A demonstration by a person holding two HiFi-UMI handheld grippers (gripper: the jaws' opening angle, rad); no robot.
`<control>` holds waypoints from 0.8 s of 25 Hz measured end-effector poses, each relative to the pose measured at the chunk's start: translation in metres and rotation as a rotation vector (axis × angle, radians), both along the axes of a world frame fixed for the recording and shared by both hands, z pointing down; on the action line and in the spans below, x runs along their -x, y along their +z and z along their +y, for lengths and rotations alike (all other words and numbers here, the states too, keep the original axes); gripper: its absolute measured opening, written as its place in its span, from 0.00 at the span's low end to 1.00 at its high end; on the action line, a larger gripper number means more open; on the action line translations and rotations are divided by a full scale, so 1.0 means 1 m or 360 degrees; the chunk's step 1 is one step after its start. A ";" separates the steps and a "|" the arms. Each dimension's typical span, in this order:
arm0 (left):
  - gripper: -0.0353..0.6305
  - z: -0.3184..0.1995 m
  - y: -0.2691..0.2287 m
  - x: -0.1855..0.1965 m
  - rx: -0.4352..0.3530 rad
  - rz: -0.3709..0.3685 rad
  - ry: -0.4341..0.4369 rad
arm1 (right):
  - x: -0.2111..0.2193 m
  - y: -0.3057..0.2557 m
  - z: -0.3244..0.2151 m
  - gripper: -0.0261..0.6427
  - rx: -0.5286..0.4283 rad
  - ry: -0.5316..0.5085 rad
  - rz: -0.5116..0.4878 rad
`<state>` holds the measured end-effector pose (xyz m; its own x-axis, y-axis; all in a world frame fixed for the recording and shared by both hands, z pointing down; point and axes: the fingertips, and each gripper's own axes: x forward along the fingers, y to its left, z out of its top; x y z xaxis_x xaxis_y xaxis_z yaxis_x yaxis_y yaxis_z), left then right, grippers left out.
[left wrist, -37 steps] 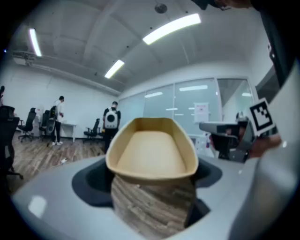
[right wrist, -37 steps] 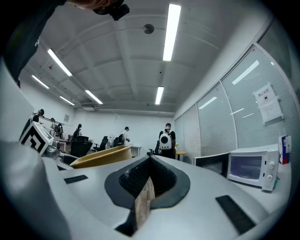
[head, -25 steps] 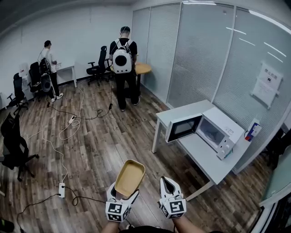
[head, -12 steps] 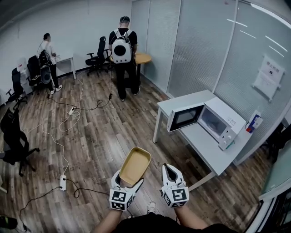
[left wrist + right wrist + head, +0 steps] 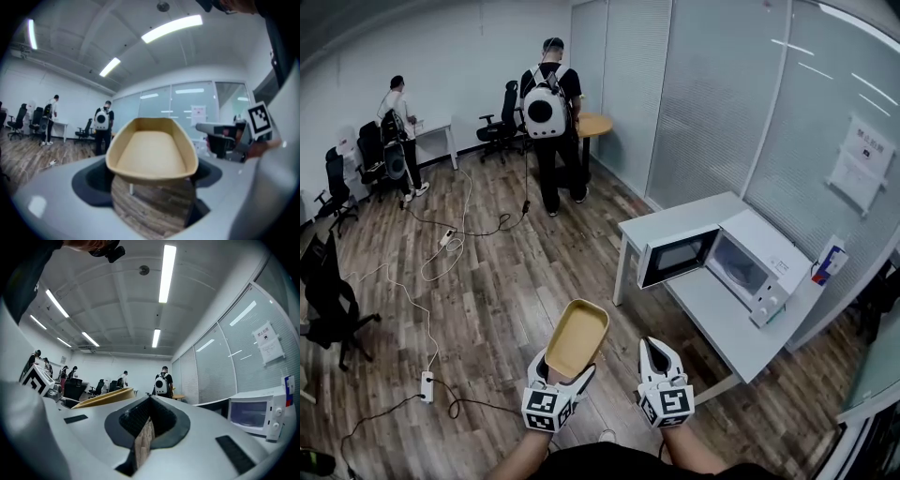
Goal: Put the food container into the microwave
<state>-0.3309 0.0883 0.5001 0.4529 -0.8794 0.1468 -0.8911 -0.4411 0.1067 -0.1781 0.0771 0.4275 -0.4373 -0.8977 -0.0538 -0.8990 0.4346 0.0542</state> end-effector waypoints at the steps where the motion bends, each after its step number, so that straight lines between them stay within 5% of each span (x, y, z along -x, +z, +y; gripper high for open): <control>1: 0.78 -0.007 0.001 -0.004 0.0007 0.0011 -0.0005 | -0.004 -0.001 -0.006 0.04 -0.0002 -0.0003 -0.0008; 20: 0.78 -0.079 0.016 -0.084 0.0084 0.0002 0.0131 | -0.087 0.005 -0.078 0.04 -0.0056 0.0086 -0.0004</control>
